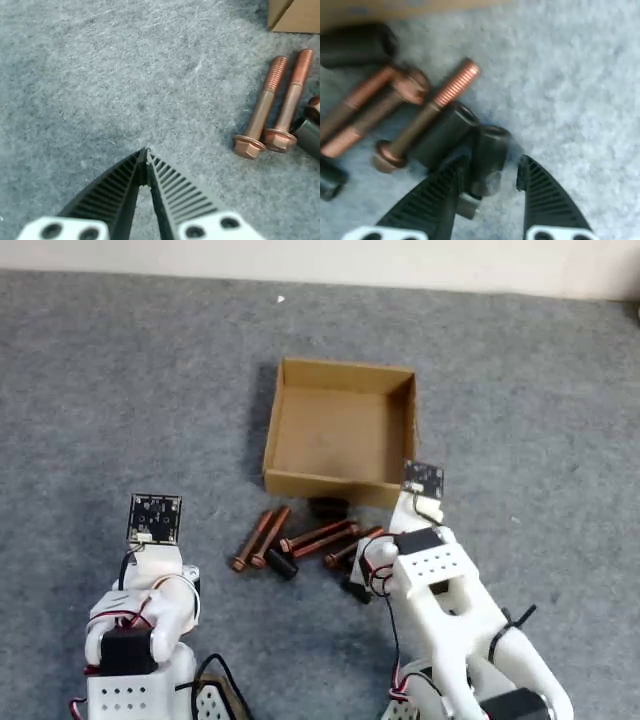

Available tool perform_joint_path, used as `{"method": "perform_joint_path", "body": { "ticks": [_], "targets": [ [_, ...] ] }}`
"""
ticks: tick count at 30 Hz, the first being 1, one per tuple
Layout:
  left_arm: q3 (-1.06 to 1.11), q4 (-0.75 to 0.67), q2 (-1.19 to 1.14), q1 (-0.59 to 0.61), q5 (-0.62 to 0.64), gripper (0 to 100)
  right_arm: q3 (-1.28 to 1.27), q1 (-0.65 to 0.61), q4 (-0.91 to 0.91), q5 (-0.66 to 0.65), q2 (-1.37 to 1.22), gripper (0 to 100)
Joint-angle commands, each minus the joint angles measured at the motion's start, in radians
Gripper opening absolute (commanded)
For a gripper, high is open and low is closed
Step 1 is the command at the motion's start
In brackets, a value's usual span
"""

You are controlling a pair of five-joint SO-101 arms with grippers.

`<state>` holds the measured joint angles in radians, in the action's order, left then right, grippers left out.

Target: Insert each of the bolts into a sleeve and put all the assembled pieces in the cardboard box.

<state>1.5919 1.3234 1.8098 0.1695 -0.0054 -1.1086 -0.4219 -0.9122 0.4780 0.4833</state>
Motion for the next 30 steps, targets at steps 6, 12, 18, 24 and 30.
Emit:
{"method": "perform_joint_path", "body": {
  "ticks": [6,12,18,24,30],
  "targets": [
    [-0.004,-0.002,0.007,-0.015,-0.015,1,0.022,-0.004,0.016,0.011,-0.053,13.2],
    [-0.002,0.003,0.007,-0.015,-0.015,1,0.022,-0.005,0.012,-0.068,-0.042,0.5],
    [-0.059,0.003,0.007,-0.015,-0.072,1,0.013,0.001,0.01,-0.103,0.136,0.5],
    [-0.113,0.043,0.005,-0.015,-0.358,1,-0.093,0.059,-0.01,-0.098,0.47,0.5],
    [-0.257,0.054,0.001,-0.022,-0.361,1,-0.159,0.087,-0.01,-0.097,0.638,0.5]
  ]
}}
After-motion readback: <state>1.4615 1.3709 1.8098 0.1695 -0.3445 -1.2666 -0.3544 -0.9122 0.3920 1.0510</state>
